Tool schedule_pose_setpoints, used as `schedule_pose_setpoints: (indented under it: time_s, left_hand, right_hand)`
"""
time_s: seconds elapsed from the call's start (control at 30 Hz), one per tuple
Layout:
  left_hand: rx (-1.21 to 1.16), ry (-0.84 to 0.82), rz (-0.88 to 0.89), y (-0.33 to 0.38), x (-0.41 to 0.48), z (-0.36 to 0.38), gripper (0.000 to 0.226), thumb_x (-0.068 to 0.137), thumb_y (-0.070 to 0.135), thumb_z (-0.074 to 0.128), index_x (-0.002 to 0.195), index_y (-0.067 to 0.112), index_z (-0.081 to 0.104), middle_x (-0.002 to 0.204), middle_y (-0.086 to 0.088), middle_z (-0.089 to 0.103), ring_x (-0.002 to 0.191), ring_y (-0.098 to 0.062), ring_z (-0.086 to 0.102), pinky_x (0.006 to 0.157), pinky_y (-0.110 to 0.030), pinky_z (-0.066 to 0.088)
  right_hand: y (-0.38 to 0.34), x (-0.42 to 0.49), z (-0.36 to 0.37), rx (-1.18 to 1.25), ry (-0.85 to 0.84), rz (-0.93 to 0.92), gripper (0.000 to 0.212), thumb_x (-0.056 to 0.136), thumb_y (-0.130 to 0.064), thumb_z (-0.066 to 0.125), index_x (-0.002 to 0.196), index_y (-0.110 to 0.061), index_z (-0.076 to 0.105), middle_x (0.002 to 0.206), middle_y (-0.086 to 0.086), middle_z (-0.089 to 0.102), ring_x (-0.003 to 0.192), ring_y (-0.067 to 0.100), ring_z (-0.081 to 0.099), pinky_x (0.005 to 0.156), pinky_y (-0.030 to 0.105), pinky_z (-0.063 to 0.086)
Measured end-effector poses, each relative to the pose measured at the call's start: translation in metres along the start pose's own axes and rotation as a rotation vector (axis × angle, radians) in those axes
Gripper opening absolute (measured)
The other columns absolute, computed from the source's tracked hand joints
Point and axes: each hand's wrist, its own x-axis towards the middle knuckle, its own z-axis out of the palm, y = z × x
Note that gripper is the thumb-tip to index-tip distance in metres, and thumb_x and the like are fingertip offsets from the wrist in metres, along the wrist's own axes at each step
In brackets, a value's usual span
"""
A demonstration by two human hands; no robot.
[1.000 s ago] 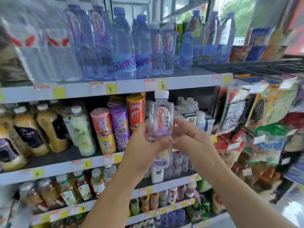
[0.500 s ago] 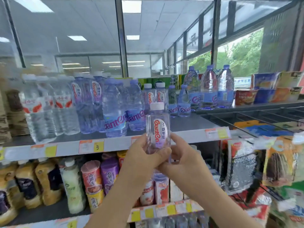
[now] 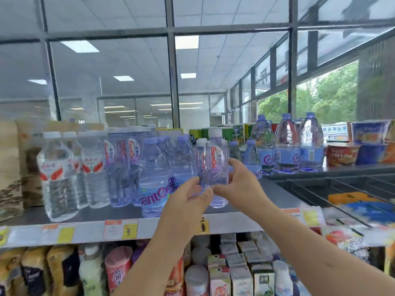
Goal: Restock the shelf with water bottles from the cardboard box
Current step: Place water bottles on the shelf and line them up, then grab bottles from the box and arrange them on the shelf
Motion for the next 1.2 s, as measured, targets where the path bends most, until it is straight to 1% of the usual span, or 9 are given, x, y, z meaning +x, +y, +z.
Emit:
schedule_pose_setpoints:
  time_s: [0.1, 0.23, 0.43, 0.57, 0.67, 0.83, 0.93, 1.03, 1.2]
  left_hand:
    - [0.015, 0.009, -0.005, -0.005, 0.007, -0.009, 0.049, 0.091, 0.046, 0.063, 0.138, 0.041, 0.050, 0.116, 0.030, 0.058, 0.087, 0.029, 0.054, 0.065, -0.008, 0.043]
    - [-0.017, 0.006, -0.042, -0.014, 0.016, -0.016, 0.047, 0.091, 0.041, 0.066, 0.136, 0.041, 0.053, 0.111, 0.032, 0.058, 0.091, 0.021, 0.057, 0.071, -0.010, 0.042]
    - [-0.003, -0.032, -0.033, -0.023, 0.021, -0.016, 0.047, 0.092, 0.039, 0.065, 0.138, 0.039, 0.052, 0.109, 0.032, 0.059, 0.088, 0.023, 0.057, 0.072, -0.010, 0.042]
    - [-0.006, -0.053, -0.038, -0.026, 0.019, -0.017, 0.041, 0.093, 0.035, 0.064, 0.134, 0.038, 0.054, 0.109, 0.030, 0.061, 0.087, 0.025, 0.057, 0.066, -0.006, 0.044]
    - [-0.016, -0.056, -0.034, -0.029, 0.016, -0.020, 0.036, 0.094, 0.034, 0.063, 0.128, 0.040, 0.057, 0.110, 0.027, 0.062, 0.089, 0.025, 0.057, 0.065, -0.003, 0.045]
    - [-0.066, -0.073, -0.053, -0.037, 0.001, -0.033, 0.024, 0.092, 0.032, 0.066, 0.116, 0.038, 0.066, 0.108, 0.013, 0.073, 0.097, -0.001, 0.069, 0.092, -0.034, 0.055]
    - [-0.149, -0.140, -0.094, -0.052, -0.016, -0.038, 0.016, 0.093, 0.025, 0.066, 0.101, 0.038, 0.072, 0.098, 0.008, 0.077, 0.093, -0.012, 0.072, 0.082, -0.029, 0.058]
    - [-0.184, -0.208, -0.140, -0.079, -0.037, -0.034, 0.020, 0.094, 0.020, 0.064, 0.099, 0.036, 0.076, 0.097, 0.002, 0.077, 0.090, -0.016, 0.069, 0.080, -0.035, 0.054]
    - [-0.240, -0.247, -0.225, -0.121, -0.078, -0.021, 0.015, 0.091, 0.017, 0.066, 0.101, 0.029, 0.070, 0.095, 0.007, 0.076, 0.092, -0.006, 0.070, 0.074, -0.020, 0.052]
  right_hand:
    - [0.012, 0.009, 0.023, -0.026, -0.031, 0.057, 0.066, 0.071, -0.025, 0.079, 0.128, -0.026, 0.045, 0.099, 0.003, 0.070, 0.083, 0.018, 0.068, 0.073, 0.038, 0.058]
    - [0.024, 0.017, 0.041, -0.022, -0.002, 0.076, 0.070, 0.070, -0.029, 0.080, 0.127, -0.034, 0.040, 0.102, -0.011, 0.064, 0.078, -0.007, 0.057, 0.056, 0.011, 0.043]
    - [0.030, 0.034, 0.048, -0.070, -0.012, 0.091, 0.074, 0.074, -0.027, 0.078, 0.137, -0.025, 0.038, 0.120, 0.001, 0.066, 0.095, 0.017, 0.065, 0.072, 0.027, 0.053]
    - [0.031, 0.039, 0.054, -0.161, 0.004, 0.089, 0.080, 0.076, -0.032, 0.078, 0.142, -0.020, 0.033, 0.126, 0.005, 0.063, 0.098, 0.021, 0.059, 0.072, 0.026, 0.042]
    - [0.031, 0.039, 0.056, -0.189, 0.009, 0.105, 0.079, 0.077, -0.036, 0.078, 0.141, -0.019, 0.035, 0.128, 0.005, 0.062, 0.106, 0.024, 0.061, 0.075, 0.028, 0.043]
    - [0.014, 0.011, 0.047, -0.191, 0.043, 0.111, 0.081, 0.079, -0.045, 0.075, 0.146, -0.022, 0.036, 0.133, 0.002, 0.059, 0.117, 0.022, 0.058, 0.089, 0.031, 0.047]
    - [0.007, -0.037, 0.050, -0.145, 0.149, 0.037, 0.065, 0.085, -0.045, 0.070, 0.142, -0.023, 0.048, 0.136, -0.004, 0.059, 0.123, 0.014, 0.055, 0.102, 0.036, 0.046]
    - [0.016, -0.095, 0.068, -0.115, 0.218, -0.053, 0.040, 0.087, -0.035, 0.069, 0.125, -0.021, 0.065, 0.123, -0.008, 0.063, 0.113, 0.010, 0.059, 0.100, 0.035, 0.050]
    - [0.040, -0.162, 0.091, -0.129, 0.189, 0.034, 0.030, 0.089, -0.023, 0.070, 0.119, -0.021, 0.070, 0.127, -0.007, 0.063, 0.119, 0.005, 0.056, 0.102, 0.032, 0.047]
